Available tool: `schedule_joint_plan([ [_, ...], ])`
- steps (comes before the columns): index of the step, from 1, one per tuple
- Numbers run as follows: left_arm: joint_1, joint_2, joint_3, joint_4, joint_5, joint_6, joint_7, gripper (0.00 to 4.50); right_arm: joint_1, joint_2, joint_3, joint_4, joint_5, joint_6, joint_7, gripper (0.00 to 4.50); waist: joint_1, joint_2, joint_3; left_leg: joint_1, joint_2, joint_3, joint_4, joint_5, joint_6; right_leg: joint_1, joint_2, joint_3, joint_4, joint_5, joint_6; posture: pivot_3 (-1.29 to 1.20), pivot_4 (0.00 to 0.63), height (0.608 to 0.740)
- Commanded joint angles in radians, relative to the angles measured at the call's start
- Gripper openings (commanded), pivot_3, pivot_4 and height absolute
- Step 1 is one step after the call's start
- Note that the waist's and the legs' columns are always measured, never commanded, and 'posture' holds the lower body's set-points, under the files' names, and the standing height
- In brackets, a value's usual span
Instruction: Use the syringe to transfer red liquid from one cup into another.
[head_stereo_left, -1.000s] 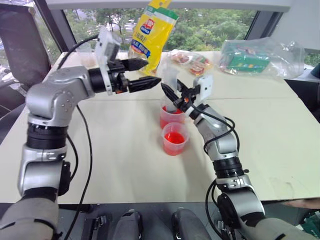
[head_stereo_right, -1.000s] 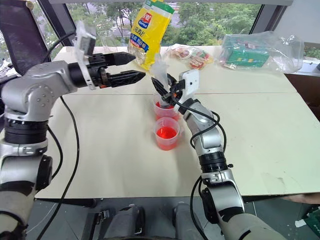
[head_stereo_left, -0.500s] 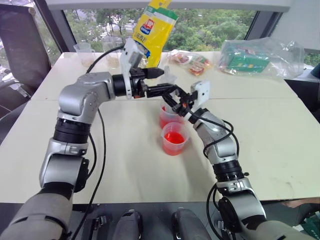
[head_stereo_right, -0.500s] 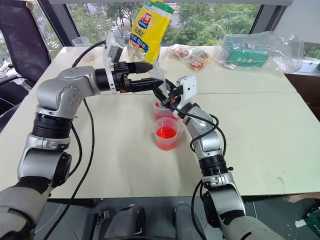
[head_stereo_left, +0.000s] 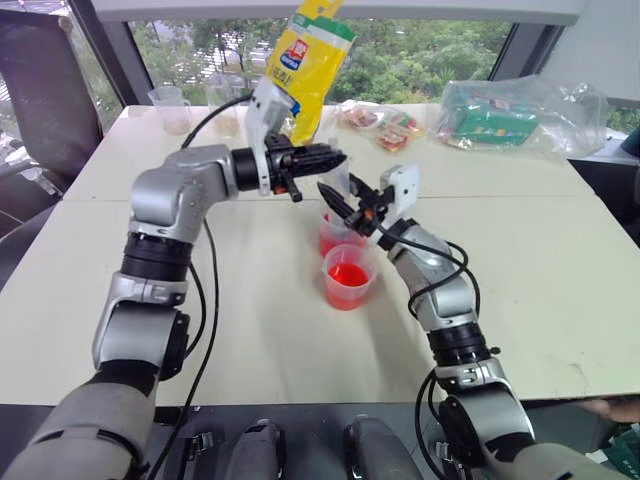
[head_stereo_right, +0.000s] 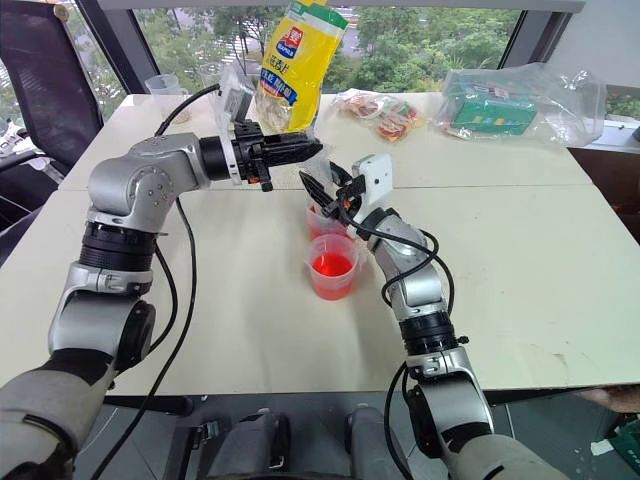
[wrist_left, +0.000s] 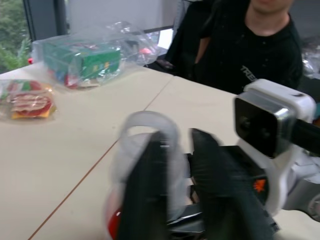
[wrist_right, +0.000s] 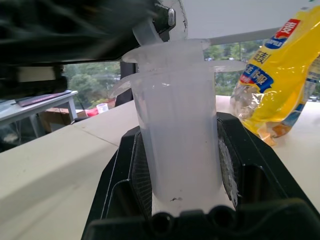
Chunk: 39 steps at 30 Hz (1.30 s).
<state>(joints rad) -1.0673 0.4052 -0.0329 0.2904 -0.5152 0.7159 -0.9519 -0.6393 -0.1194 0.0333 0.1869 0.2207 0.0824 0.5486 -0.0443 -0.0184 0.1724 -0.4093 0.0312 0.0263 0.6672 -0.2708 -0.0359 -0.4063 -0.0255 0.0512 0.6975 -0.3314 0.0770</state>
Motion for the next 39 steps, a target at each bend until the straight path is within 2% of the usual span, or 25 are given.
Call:
schedule_joint_plan([
  [1, -0.045, -0.019, 0.003, -0.034, -0.011, -0.006, -0.017, 0.04, -0.001, -0.006, 0.008, -0.023, 0.009, 0.035, 0.005, 1.42, 0.000, 0.000, 0.000, 0.000, 0.000, 0.000, 0.000, 0.000, 0.000, 0.000, 0.000, 0.000, 0.000, 0.000, 0.000, 0.00, 0.150, 0.740],
  [12, -0.152, -0.020, 0.054, 0.012, -0.003, -0.044, -0.006, 0.04, -0.005, -0.033, 0.023, 0.029, 0.020, 0.140, 0.051, 1.42, 0.000, 0.000, 0.000, 0.000, 0.000, 0.000, 0.000, 0.000, 0.000, 0.000, 0.000, 0.000, 0.000, 0.000, 0.000, 0.00, 0.150, 0.740],
  [23, -0.203, -0.006, 0.075, 0.043, 0.007, -0.074, -0.008, 0.04, 0.004, -0.041, 0.038, 0.043, 0.019, 0.145, 0.062, 1.42, 0.000, 0.000, 0.000, 0.000, 0.000, 0.000, 0.000, 0.000, 0.000, 0.000, 0.000, 0.000, 0.000, 0.000, 0.000, 0.00, 0.150, 0.740],
  [39, -0.178, -0.017, 0.069, 0.019, 0.013, -0.081, -0.010, 0.04, -0.008, -0.042, 0.027, -0.019, 0.040, 0.146, 0.068, 1.42, 0.000, 0.000, 0.000, 0.000, 0.000, 0.000, 0.000, 0.000, 0.000, 0.000, 0.000, 0.000, 0.000, 0.000, 0.000, 0.00, 0.150, 0.740],
])
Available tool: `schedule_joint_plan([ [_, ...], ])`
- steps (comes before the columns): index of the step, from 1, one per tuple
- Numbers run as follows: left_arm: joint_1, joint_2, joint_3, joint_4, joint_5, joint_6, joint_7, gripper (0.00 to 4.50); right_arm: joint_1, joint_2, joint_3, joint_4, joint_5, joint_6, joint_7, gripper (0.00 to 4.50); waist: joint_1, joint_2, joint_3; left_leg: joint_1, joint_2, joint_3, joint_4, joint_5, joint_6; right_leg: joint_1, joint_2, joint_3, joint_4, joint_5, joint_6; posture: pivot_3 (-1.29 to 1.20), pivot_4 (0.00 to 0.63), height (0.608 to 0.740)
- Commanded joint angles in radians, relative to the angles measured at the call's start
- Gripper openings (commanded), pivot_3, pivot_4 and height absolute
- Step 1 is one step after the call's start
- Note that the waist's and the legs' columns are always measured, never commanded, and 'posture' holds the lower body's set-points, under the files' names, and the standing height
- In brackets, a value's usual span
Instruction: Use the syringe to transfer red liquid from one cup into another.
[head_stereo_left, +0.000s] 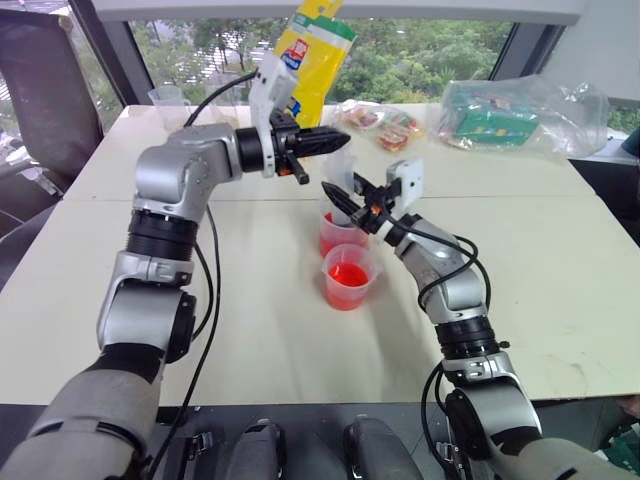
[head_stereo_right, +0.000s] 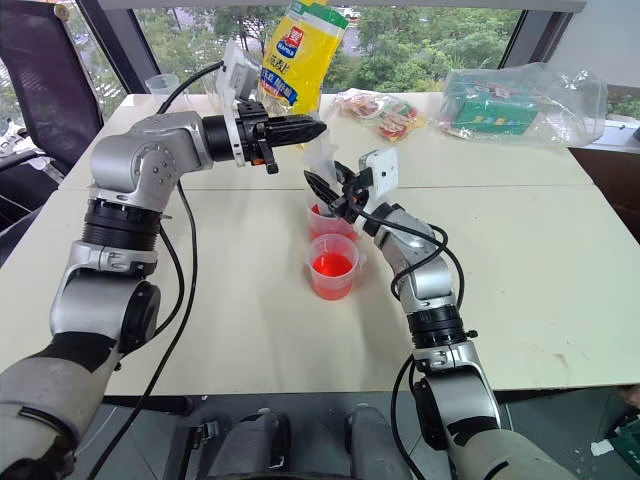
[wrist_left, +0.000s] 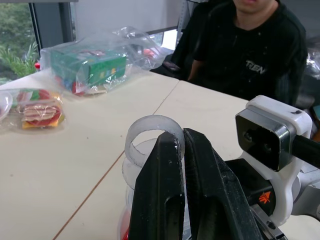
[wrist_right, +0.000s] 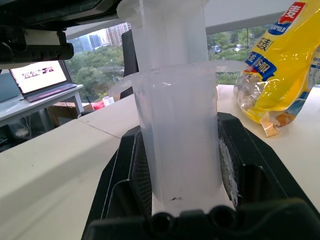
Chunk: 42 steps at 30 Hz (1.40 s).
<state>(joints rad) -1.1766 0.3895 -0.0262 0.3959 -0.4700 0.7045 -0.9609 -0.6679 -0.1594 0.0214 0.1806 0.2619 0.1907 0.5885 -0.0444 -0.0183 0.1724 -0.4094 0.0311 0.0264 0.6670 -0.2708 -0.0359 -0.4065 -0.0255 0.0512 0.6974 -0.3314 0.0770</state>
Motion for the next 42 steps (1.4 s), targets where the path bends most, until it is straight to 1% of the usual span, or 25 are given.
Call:
schedule_joint_plan([
  [1, -0.065, -0.002, 0.062, -0.089, -0.031, -0.069, -0.002, 0.04, 0.018, -0.004, 0.037, -0.023, 0.002, 0.041, 0.027, 1.42, 0.000, 0.000, 0.000, 0.000, 0.000, 0.000, 0.000, 0.000, 0.000, 0.000, 0.000, 0.000, 0.000, 0.000, 0.000, 0.00, 0.150, 0.740],
  [5, -0.032, 0.007, 0.056, -0.114, -0.039, -0.041, -0.019, 0.04, -0.011, -0.010, 0.010, -0.070, 0.033, 0.064, 0.017, 1.42, 0.000, 0.000, 0.000, 0.000, 0.000, 0.000, 0.000, 0.000, 0.000, 0.000, 0.000, 0.000, 0.000, 0.000, 0.000, 0.00, 0.150, 0.740],
  [7, -0.001, 0.018, 0.046, -0.137, -0.039, -0.024, -0.036, 0.67, -0.028, -0.016, -0.002, -0.084, 0.043, 0.069, 0.012, 1.42, -0.001, 0.000, 0.000, 0.000, 0.000, 0.000, 0.000, 0.000, 0.000, 0.000, 0.000, 0.000, 0.000, 0.000, 0.000, 0.00, 0.150, 0.740],
  [8, 0.021, 0.026, 0.040, -0.155, -0.038, -0.017, -0.044, 0.92, -0.039, -0.020, -0.010, -0.090, 0.048, 0.070, 0.009, 1.42, -0.002, 0.000, 0.000, 0.000, 0.000, 0.000, 0.000, 0.000, 0.000, 0.000, 0.000, 0.000, 0.000, 0.000, 0.000, 0.00, 0.150, 0.740],
  [10, 0.046, 0.035, 0.033, -0.179, -0.038, -0.006, -0.050, 2.01, -0.051, -0.025, -0.018, -0.096, 0.053, 0.074, 0.006, 1.42, 0.000, 0.000, 0.000, 0.000, 0.000, 0.000, 0.000, 0.000, 0.000, 0.000, 0.000, 0.000, 0.000, 0.000, 0.000, 0.00, 0.150, 0.740],
  [11, 0.061, 0.044, 0.030, -0.196, -0.040, 0.001, -0.056, 2.38, -0.058, -0.028, -0.023, -0.097, 0.056, 0.076, 0.006, 1.42, 0.000, 0.000, 0.000, 0.000, 0.000, 0.000, 0.000, 0.000, 0.000, 0.000, 0.000, 0.000, 0.000, 0.000, 0.000, 0.00, 0.150, 0.740],
  [13, 0.085, 0.061, 0.031, -0.224, -0.047, 0.017, -0.062, 3.30, -0.071, -0.034, -0.032, -0.100, 0.059, 0.079, 0.008, 1.42, 0.000, 0.000, 0.000, 0.000, 0.000, 0.000, 0.000, 0.000, 0.000, 0.000, 0.000, 0.000, 0.000, 0.000, 0.000, 0.00, 0.150, 0.740],
  [24, 0.161, 0.163, 0.091, -0.323, -0.105, 0.093, -0.050, 3.30, -0.163, -0.056, -0.076, -0.128, 0.103, 0.114, 0.003, 1.42, 0.000, 0.000, 0.000, 0.000, 0.000, 0.000, 0.000, 0.000, 0.000, 0.000, 0.000, 0.000, 0.000, 0.000, 0.000, 0.00, 0.150, 0.740],
  [26, 0.171, 0.186, 0.108, -0.338, -0.116, 0.105, -0.041, 3.30, -0.173, -0.075, -0.092, -0.197, 0.156, 0.177, 0.012, 1.42, 0.000, 0.000, 0.000, 0.000, 0.000, 0.000, 0.000, 0.000, 0.000, 0.000, 0.000, 0.000, 0.000, 0.000, 0.000, 0.00, 0.150, 0.740],
  [28, 0.171, 0.206, 0.123, -0.343, -0.127, 0.113, -0.033, 3.30, -0.167, -0.099, -0.111, -0.287, 0.247, 0.279, 0.032, 1.42, 0.002, 0.000, 0.000, -0.001, 0.000, 0.000, 0.000, 0.000, 0.000, -0.001, -0.001, 0.000, 0.000, 0.000, 0.000, 0.00, 0.150, 0.740],
  [32, 0.164, 0.227, 0.140, -0.353, -0.144, 0.128, -0.021, 3.30, -0.101, -0.161, -0.121, -0.434, 0.370, 0.429, 0.057, 1.42, 0.005, 0.000, 0.000, -0.001, 0.000, -0.001, 0.000, 0.000, 0.000, -0.001, -0.001, 0.000, -0.001, 0.000, 0.000, 0.00, 0.150, 0.740],
  [34, 0.165, 0.232, 0.143, -0.362, -0.152, 0.134, -0.016, 3.30, -0.059, -0.180, -0.117, -0.483, 0.396, 0.461, 0.056, 1.42, 0.004, 0.000, 0.000, -0.001, 0.000, -0.001, 0.000, 0.000, 0.001, 0.000, -0.001, -0.001, -0.002, 0.000, 0.000, 0.00, 0.150, 0.740],
  [38, 0.159, 0.229, 0.148, -0.377, -0.169, 0.147, -0.003, 3.30, 0.042, -0.188, -0.091, -0.534, 0.378, 0.444, 0.050, 1.42, 0.003, 0.000, 0.000, -0.001, 0.000, -0.001, 0.000, 0.000, 0.001, 0.000, -0.001, -0.001, -0.001, 0.000, 0.000, 0.00, 0.150, 0.740],
  [42, 0.144, 0.210, 0.151, -0.383, -0.196, 0.159, 0.018, 3.30, 0.121, -0.185, -0.057, -0.543, 0.335, 0.409, 0.041, 1.42, 0.001, 0.000, 0.000, -0.001, 0.000, -0.001, 0.000, 0.000, 0.001, 0.000, 0.000, 0.000, -0.001, 0.000, 0.000, 0.00, 0.150, 0.740],
])
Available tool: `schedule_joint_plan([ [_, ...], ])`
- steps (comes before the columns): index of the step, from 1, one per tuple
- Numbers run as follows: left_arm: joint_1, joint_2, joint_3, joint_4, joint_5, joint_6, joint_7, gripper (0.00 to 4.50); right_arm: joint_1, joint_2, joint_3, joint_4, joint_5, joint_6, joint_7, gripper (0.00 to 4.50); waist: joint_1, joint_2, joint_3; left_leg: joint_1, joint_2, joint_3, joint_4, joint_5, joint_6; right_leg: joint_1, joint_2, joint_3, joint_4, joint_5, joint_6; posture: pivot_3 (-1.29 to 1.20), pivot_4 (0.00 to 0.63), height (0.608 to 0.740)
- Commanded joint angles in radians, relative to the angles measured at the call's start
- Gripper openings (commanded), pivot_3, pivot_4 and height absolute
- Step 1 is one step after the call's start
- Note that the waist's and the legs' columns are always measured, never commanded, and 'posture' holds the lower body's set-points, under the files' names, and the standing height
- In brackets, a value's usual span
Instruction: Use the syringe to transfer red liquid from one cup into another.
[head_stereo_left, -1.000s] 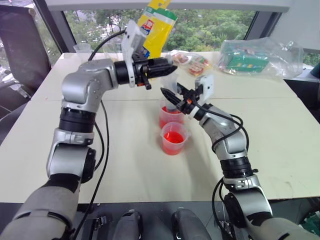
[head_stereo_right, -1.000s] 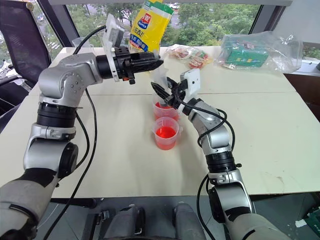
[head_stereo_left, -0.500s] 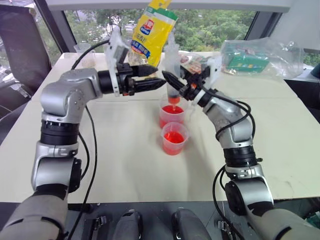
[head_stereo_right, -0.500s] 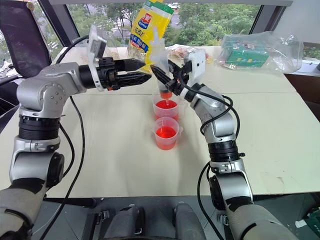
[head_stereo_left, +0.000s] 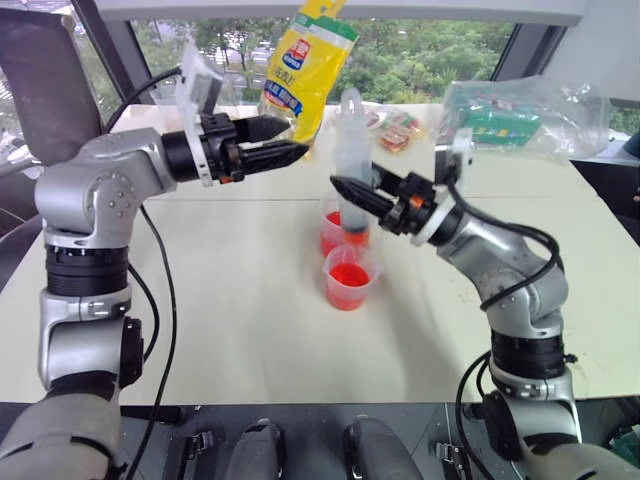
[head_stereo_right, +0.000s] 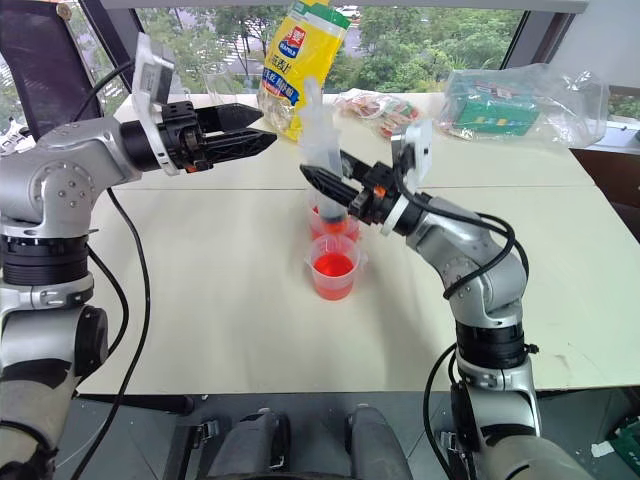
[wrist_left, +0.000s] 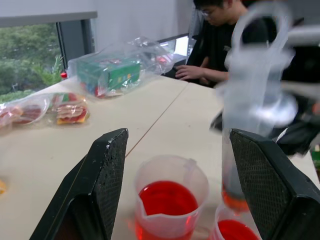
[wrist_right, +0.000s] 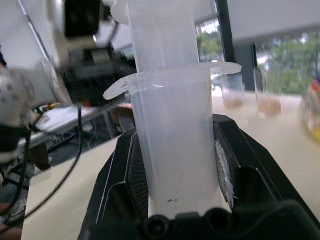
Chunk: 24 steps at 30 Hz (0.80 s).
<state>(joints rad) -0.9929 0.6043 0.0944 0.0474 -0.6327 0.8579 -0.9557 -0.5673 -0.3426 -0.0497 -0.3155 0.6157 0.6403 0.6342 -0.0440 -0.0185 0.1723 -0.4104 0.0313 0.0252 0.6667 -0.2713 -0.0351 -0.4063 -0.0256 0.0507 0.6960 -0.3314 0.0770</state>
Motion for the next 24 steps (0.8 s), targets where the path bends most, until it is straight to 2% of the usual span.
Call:
schedule_joint_plan([
  [1, -0.044, -0.012, 0.028, -0.035, -0.038, 0.009, 0.018, 3.30, 0.033, -0.003, 0.021, -0.048, -0.027, -0.049, -0.005, 1.42, 0.001, 0.000, 0.000, 0.000, 0.000, 0.000, 0.000, 0.000, 0.000, 0.000, 0.000, 0.000, 0.000, 0.000, 0.000, 0.00, 0.150, 0.740],
  [20, -0.089, -0.159, -0.083, 0.113, 0.039, -0.114, -0.009, 3.30, 0.041, -0.007, 0.035, -0.073, -0.027, -0.053, -0.020, 1.42, 0.003, 0.000, 0.000, 0.000, 0.000, 0.000, 0.000, 0.000, 0.000, 0.000, 0.000, 0.000, 0.000, 0.000, 0.000, 0.00, 0.150, 0.740],
  [23, -0.100, -0.180, -0.079, 0.123, 0.032, -0.117, -0.014, 2.57, 0.048, -0.011, 0.036, -0.079, -0.025, -0.048, -0.021, 1.42, 0.003, 0.000, 0.000, 0.000, 0.000, 0.000, 0.000, 0.000, 0.000, 0.000, 0.000, 0.000, 0.000, 0.000, 0.000, 0.00, 0.150, 0.740],
  [24, -0.102, -0.184, -0.077, 0.124, 0.028, -0.115, -0.018, 2.07, 0.050, -0.013, 0.036, -0.080, -0.024, -0.048, -0.021, 1.42, 0.003, 0.000, 0.000, 0.000, 0.000, 0.000, 0.000, 0.000, 0.000, 0.000, 0.000, 0.000, 0.000, 0.000, 0.000, 0.00, 0.150, 0.740],
])
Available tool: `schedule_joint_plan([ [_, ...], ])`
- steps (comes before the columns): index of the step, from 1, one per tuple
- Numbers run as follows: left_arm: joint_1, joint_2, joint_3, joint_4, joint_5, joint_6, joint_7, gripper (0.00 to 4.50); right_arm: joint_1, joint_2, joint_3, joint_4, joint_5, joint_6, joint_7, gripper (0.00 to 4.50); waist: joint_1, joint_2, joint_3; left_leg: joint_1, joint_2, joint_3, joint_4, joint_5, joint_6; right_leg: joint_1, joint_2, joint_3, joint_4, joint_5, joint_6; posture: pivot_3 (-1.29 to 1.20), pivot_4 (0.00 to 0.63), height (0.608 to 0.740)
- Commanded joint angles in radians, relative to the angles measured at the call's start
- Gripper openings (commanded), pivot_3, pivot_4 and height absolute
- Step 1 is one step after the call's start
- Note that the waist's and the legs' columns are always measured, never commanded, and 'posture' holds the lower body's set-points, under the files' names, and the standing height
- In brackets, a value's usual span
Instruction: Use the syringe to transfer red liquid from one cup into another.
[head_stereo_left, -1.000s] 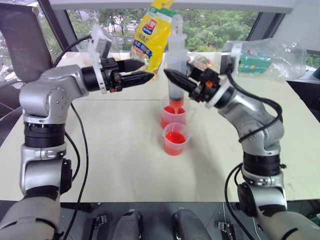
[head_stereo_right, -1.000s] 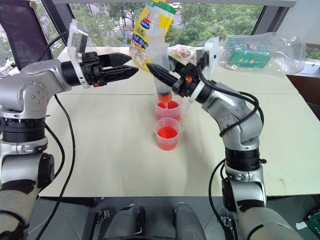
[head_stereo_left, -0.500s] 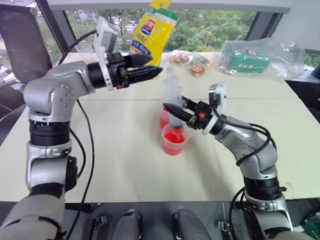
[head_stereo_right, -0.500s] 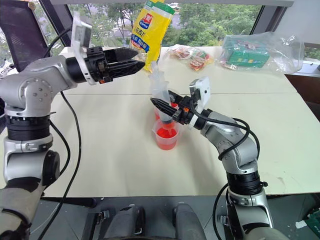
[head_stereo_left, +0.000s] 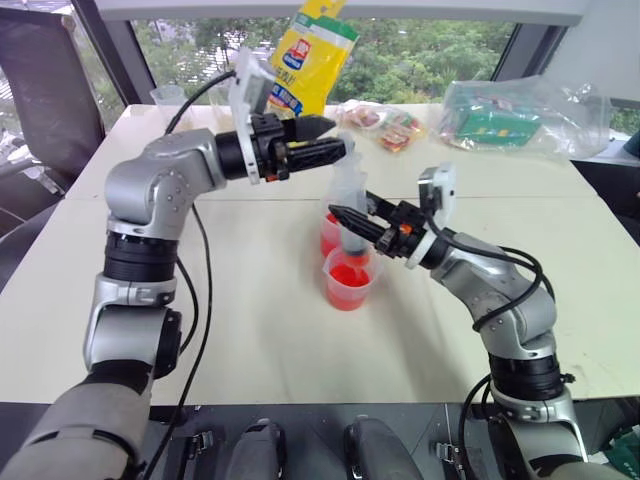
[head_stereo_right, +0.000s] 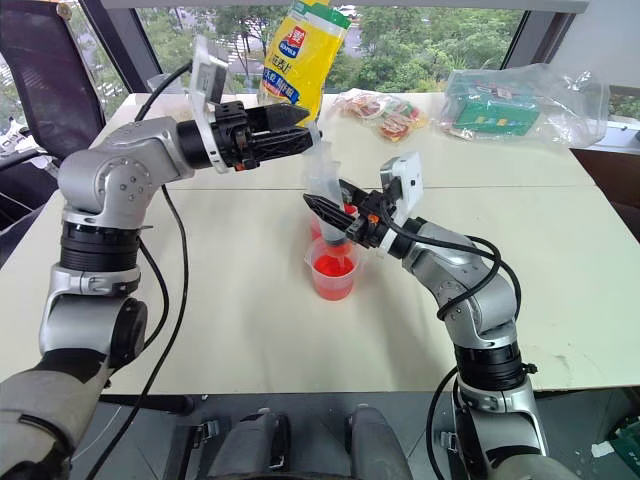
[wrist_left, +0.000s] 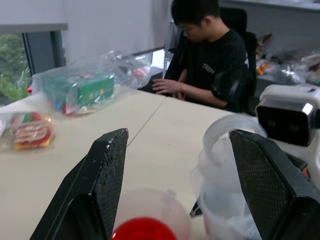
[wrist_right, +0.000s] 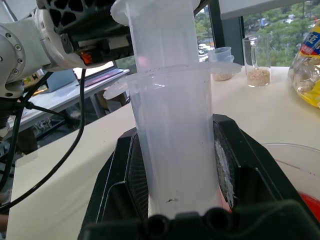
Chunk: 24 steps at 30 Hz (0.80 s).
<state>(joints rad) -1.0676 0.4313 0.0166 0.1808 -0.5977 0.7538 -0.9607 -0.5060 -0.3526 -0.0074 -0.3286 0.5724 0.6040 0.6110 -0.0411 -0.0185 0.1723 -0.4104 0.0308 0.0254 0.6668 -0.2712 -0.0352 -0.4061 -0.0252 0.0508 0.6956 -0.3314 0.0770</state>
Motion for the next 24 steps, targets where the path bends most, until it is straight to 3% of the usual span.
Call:
schedule_joint_plan([
  [1, -0.027, -0.012, 0.002, -0.016, -0.012, -0.006, -0.019, 1.48, -0.010, -0.002, -0.006, -0.069, 0.021, -0.011, 0.001, 1.42, -0.001, 0.000, 0.000, 0.000, 0.000, 0.000, 0.000, 0.000, 0.000, 0.000, 0.000, 0.000, 0.000, 0.000, 0.000, 0.00, 0.150, 0.740],
  [4, -0.021, -0.013, 0.001, -0.033, -0.022, 0.010, -0.035, 0.04, -0.010, 0.001, -0.005, -0.069, 0.022, -0.013, -0.004, 1.42, -0.002, 0.000, 0.000, 0.000, 0.000, 0.000, 0.000, 0.000, 0.000, 0.000, 0.000, 0.000, 0.000, 0.000, 0.000, 0.00, 0.150, 0.740],
  [24, 0.064, -0.016, -0.041, -0.223, -0.089, 0.137, -0.088, 0.04, -0.106, 0.010, -0.049, -0.075, 0.097, 0.051, -0.045, 1.42, -0.001, 0.000, 0.000, 0.000, 0.000, 0.000, 0.000, 0.000, 0.000, 0.000, 0.000, 0.000, 0.000, 0.000, 0.000, 0.00, 0.150, 0.740],
])
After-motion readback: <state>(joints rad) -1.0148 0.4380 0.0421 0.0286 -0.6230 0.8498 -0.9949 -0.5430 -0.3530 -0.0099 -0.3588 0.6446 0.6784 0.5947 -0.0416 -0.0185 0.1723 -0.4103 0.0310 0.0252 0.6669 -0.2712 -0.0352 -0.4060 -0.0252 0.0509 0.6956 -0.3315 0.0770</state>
